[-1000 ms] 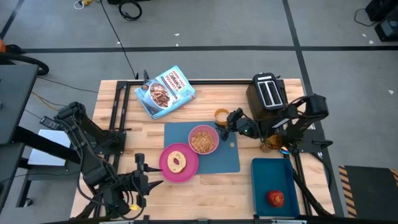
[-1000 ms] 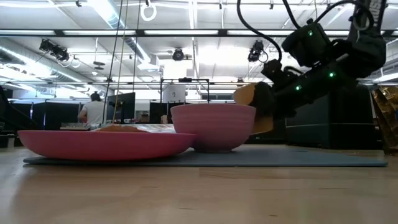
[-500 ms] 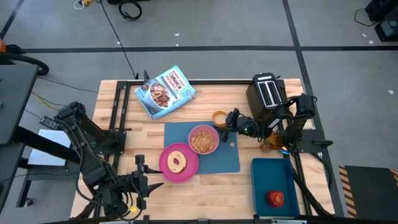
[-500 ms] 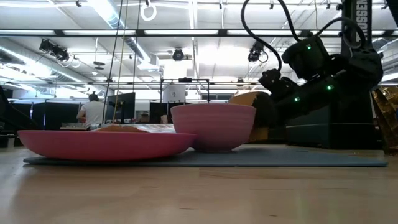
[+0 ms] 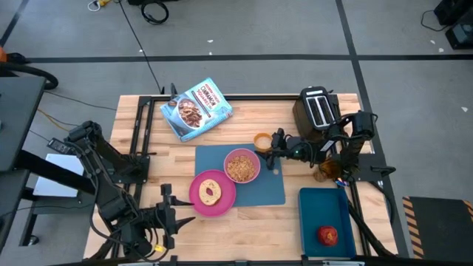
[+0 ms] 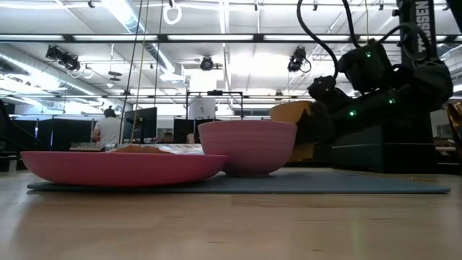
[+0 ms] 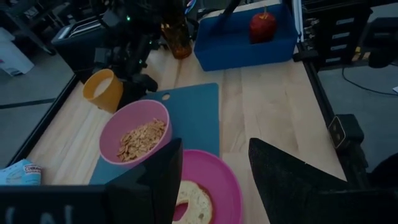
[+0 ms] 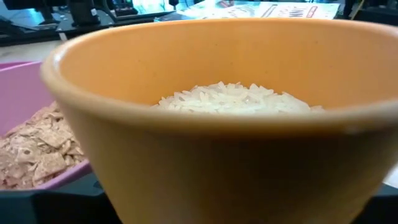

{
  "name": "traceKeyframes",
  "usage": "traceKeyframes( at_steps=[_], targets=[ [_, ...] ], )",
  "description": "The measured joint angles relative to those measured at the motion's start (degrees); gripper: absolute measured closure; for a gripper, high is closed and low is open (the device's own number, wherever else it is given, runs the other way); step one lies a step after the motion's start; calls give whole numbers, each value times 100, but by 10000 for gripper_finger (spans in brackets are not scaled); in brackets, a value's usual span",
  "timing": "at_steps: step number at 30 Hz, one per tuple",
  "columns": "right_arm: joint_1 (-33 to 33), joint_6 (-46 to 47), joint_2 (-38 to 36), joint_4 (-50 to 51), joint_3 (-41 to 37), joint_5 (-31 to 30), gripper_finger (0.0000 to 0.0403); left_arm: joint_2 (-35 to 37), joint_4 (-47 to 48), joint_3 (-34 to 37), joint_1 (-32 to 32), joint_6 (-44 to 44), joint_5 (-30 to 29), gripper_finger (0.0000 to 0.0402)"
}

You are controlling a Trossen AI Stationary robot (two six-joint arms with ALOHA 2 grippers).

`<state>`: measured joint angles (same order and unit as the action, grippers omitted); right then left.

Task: Arrange a breakfast setting
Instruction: Put the orange cup on the top right of the blue placemat

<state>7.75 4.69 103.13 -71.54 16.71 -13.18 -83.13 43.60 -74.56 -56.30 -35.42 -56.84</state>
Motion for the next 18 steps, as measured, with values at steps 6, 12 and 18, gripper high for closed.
traceKeyframes(
  at_steps=[6, 12, 18],
  targets=[
    [66, -32, 166, -5, 19, 139, 88, 0, -33, 0, 1, 2, -15, 209],
    [66, 25, 836, -754, 26, 166, 88, 0, -45, 0, -1, 4, -14, 209],
    [66, 34, 1104, -1131, 28, 218, 88, -2, -48, 0, -1, 7, -13, 209]
  ],
)
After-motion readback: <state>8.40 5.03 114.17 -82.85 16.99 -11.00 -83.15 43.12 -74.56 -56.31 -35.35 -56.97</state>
